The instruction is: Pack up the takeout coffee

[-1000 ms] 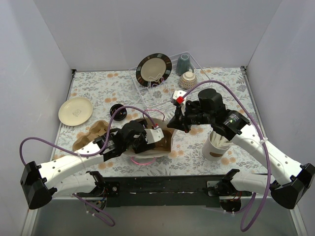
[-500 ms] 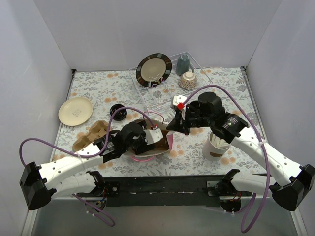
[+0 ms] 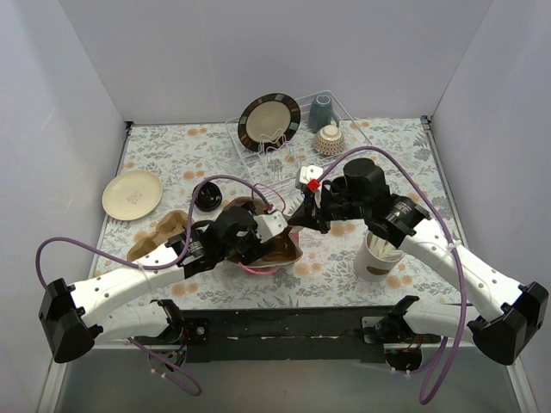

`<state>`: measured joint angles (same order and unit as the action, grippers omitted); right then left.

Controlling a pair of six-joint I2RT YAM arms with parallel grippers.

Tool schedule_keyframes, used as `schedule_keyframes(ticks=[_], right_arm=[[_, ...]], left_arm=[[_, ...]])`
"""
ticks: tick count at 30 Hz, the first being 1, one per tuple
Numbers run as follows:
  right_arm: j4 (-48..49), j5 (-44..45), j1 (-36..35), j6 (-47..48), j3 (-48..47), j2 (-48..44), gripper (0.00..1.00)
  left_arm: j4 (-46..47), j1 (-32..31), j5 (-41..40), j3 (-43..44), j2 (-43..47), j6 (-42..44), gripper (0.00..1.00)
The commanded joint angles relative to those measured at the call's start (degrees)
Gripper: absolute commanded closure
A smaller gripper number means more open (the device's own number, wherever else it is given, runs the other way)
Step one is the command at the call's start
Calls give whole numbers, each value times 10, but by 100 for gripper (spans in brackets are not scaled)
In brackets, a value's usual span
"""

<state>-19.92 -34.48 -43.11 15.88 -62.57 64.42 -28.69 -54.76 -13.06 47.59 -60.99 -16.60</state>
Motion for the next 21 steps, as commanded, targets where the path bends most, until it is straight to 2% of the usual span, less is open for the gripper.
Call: schedule_keyframes(ticks=[1, 4, 10, 19, 21], right_arm=[[-3, -14, 0, 14, -25, 15, 99], [-1, -15, 0, 14, -28, 20, 99], [-2, -10, 0, 15, -32, 25, 99], [-6, -6, 0, 23, -33, 32, 99], [-13, 18, 0, 32, -34, 31, 99]], left_arm=[[8, 5, -14, 46, 1, -42, 22], [7, 5, -22, 49, 4, -45, 16], [-19, 6, -17, 68, 9, -57, 15], [-35, 6, 6, 87, 17, -36, 19], [-34, 5, 6, 112, 11, -40, 19]])
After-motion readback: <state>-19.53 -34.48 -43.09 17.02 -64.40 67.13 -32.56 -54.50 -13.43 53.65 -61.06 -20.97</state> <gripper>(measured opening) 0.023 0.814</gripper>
